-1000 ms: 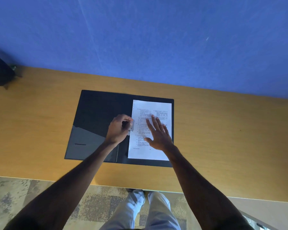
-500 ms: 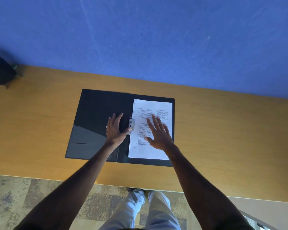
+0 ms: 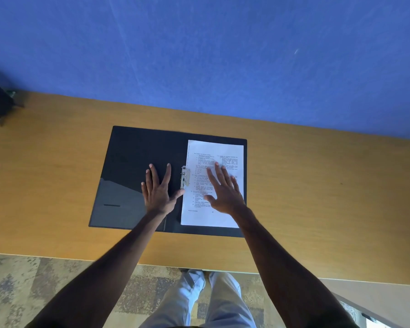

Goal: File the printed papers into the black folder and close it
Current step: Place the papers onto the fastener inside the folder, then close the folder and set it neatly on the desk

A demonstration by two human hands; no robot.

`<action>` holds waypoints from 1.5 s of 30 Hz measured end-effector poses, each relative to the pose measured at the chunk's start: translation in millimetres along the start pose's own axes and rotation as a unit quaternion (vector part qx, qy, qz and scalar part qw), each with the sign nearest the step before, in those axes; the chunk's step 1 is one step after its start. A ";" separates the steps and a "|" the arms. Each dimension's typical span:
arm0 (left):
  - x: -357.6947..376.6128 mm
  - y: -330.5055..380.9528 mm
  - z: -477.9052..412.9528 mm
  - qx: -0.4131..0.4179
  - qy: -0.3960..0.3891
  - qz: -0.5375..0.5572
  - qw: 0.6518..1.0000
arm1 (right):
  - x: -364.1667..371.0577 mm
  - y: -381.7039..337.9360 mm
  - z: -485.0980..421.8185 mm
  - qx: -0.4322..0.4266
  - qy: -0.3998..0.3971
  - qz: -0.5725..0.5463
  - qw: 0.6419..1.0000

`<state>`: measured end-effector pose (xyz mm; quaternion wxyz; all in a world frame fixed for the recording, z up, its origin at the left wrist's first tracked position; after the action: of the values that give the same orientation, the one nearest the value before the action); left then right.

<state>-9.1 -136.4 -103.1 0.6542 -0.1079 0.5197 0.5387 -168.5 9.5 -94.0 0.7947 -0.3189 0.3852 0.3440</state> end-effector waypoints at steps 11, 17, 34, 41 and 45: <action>-13.6 -17.1 -4.4 0.007 -0.013 0.050 0.999 | -3.2 -1.8 -0.3 -0.002 0.003 -0.004 1.000; -55.8 -73.9 -2.7 -0.069 0.075 0.058 0.993 | -8.7 -16.5 -1.5 0.030 0.024 -0.034 0.999; -105.1 -178.6 11.5 -0.233 0.095 0.145 0.957 | 22.6 -183.5 -40.1 -0.097 -0.004 -0.025 0.995; -108.1 -198.2 4.2 -0.302 0.118 0.241 0.915 | 26.5 -183.9 -42.5 -0.089 -0.014 -0.025 0.996; -110.2 -200.7 -1.5 -0.291 0.120 0.277 0.908 | 29.4 -184.8 -41.8 -0.088 -0.023 -0.035 0.995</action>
<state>167.3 -282.3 -100.0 0.3508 -0.2098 0.4234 0.8084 -24.8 -117.4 -94.7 0.7836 -0.3930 0.3238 0.3561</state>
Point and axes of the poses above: each hand's wrist, its own z-axis away from the middle knuckle, its own x-axis out of the palm, y = z × x, the point moved 10 cm from there along -z, towards the middle knuckle, and after that the axes turned 1 degree about -y, right-handed, at the moved point
